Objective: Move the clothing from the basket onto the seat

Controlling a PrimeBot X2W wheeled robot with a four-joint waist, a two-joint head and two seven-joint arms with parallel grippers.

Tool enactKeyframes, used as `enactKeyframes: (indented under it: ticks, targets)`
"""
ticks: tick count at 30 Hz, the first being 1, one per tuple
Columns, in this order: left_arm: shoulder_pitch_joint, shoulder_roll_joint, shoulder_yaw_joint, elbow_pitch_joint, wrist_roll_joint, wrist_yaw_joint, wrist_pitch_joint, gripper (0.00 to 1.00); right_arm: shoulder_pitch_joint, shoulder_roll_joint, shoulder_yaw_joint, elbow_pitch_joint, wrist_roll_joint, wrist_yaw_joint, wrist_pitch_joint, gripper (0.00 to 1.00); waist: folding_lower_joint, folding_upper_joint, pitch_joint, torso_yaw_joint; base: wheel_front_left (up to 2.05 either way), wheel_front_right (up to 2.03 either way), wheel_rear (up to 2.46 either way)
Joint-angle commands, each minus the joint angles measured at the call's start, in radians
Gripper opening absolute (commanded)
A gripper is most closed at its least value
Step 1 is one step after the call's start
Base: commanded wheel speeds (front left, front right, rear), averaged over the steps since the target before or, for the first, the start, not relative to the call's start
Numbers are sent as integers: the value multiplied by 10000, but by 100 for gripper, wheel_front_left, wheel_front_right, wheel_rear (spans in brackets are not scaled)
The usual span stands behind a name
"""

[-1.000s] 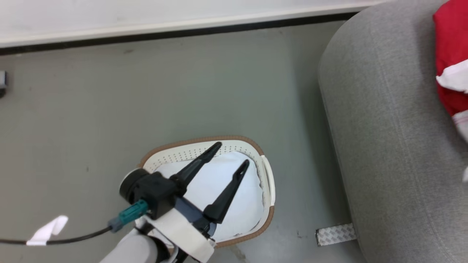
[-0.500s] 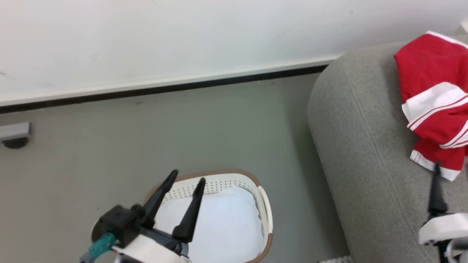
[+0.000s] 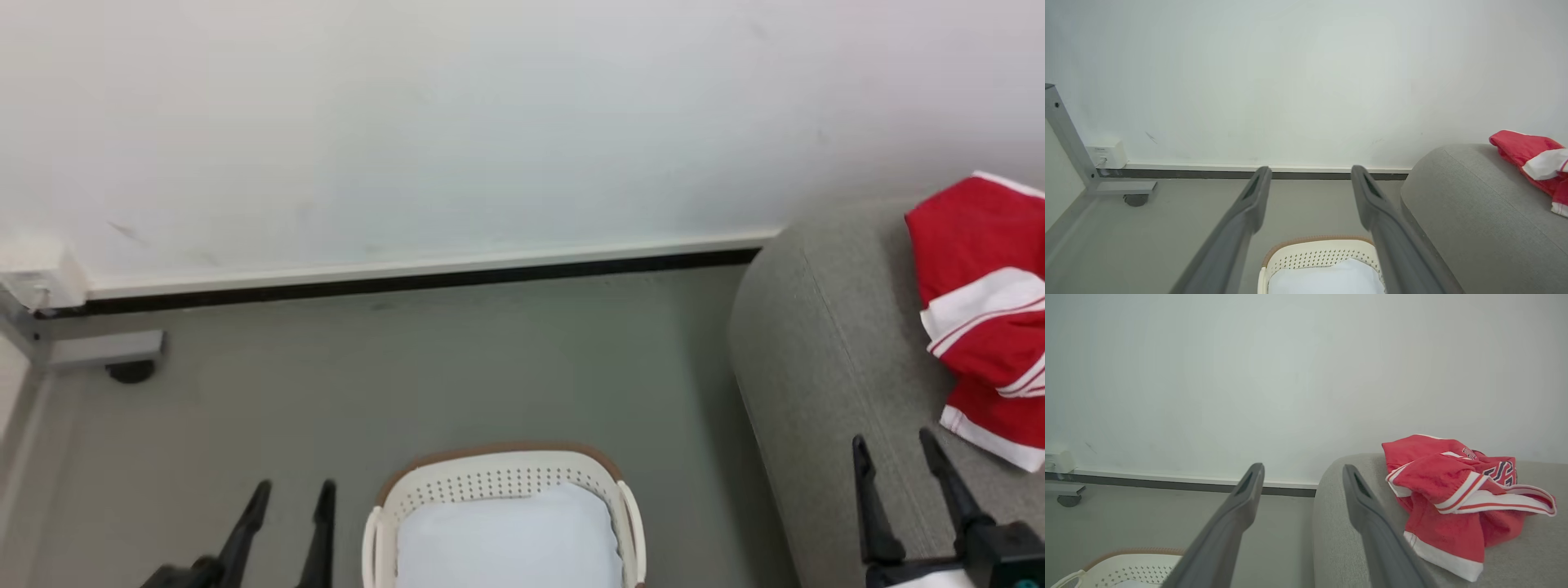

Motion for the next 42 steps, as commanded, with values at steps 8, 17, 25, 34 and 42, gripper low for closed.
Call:
enactKeyframes:
  ticks: [8,17,25,34,42]
  targets:
    - [1206,-983,1446,193,1107,-737,-7,100,585,-41,401,386,336,-21,-14,100,3,0,-576,370,0,0,0]
    - [1268,-1883,2351,780,1886,-1805,-7,100,560,-45,732,1329,613,-21,-14,100,3,0,-714,487,0,0,0]
    - [1282,-2221,2455,1186,1906,-2044,36,0,587,89,763,1798,653,2,87,0,3,0,-733,482,0,0,0]
    - [875,-2284,2684,1273,241,-2062,514,0,362,70,543,1672,2471,0,583,0,3,0,-710,538,0,0,0]
    - [588,-2330,2843,1265,-1108,-2037,878,0,243,53,434,1493,3944,-1,919,0,3,0,-687,588,0,0,0]
